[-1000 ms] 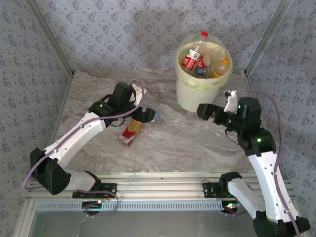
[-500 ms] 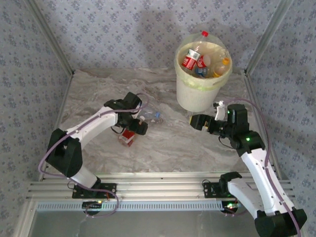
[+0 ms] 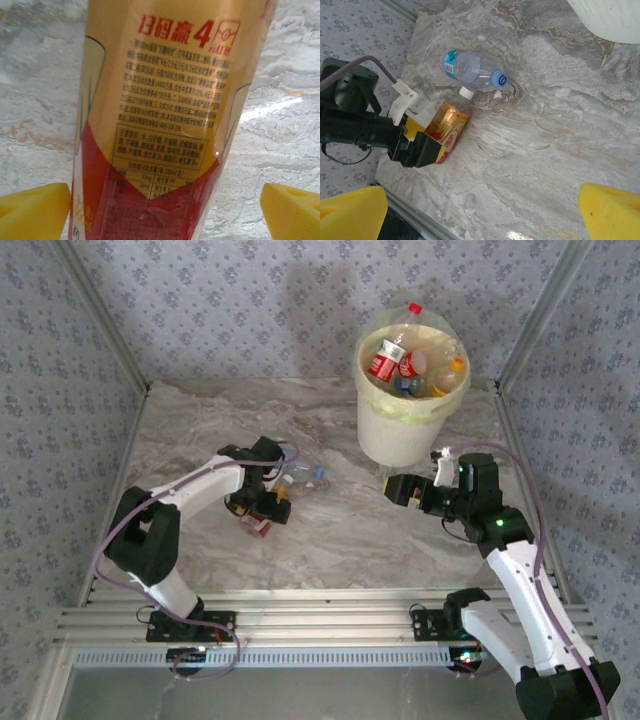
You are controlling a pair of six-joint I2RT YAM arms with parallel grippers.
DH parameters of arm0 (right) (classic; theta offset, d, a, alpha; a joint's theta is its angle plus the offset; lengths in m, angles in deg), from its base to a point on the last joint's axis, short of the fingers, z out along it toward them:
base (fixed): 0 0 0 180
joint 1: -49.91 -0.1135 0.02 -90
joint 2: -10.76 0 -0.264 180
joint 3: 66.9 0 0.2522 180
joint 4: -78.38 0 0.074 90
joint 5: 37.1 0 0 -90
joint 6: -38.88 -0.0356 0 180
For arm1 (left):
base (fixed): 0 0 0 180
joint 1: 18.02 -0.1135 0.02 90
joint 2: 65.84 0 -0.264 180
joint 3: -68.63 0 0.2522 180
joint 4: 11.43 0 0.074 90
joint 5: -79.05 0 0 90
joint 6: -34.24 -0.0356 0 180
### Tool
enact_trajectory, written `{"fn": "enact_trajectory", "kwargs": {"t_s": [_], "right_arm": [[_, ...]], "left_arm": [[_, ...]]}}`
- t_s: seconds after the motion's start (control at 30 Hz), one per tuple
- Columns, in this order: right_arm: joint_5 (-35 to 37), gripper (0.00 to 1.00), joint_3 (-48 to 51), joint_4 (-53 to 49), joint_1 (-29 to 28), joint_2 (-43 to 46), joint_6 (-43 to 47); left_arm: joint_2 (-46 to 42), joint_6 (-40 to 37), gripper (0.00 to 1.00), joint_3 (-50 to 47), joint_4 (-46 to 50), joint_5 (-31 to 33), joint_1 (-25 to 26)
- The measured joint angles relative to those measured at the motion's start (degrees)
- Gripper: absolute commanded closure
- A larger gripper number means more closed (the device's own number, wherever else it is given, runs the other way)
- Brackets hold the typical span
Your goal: Put the plastic bottles in the bin
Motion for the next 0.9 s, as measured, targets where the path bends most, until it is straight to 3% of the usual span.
{"fn": "enact_trajectory", "kwargs": {"t_s": [0.2,0.3,0.57,0.9], "right_arm": [[0.15,0.0,0.0,0.0,-0.04,0.0,-0.02],[0.2,0.0,0.0,0.0,-0.04,0.0,-0.04],[-0.37,0.0,0.02,1.57,-0.04,-0.13,-1.77],[-5.66,0.0,1.4,13.2,-0.26,-0.63,-12.81]], "left_arm": [[0.9,1.25,0.21,-0.61,0.22,-0.22,0.0],[0.9,2.34,0.38,-1.03,0.42,-0.35,0.0],[-3.65,2.16,0.41,-1.16,-0.85,-8.87,0.85],[-11.76,-0.52,0.41,4.55,-8.17,-25.7,3.37]]}}
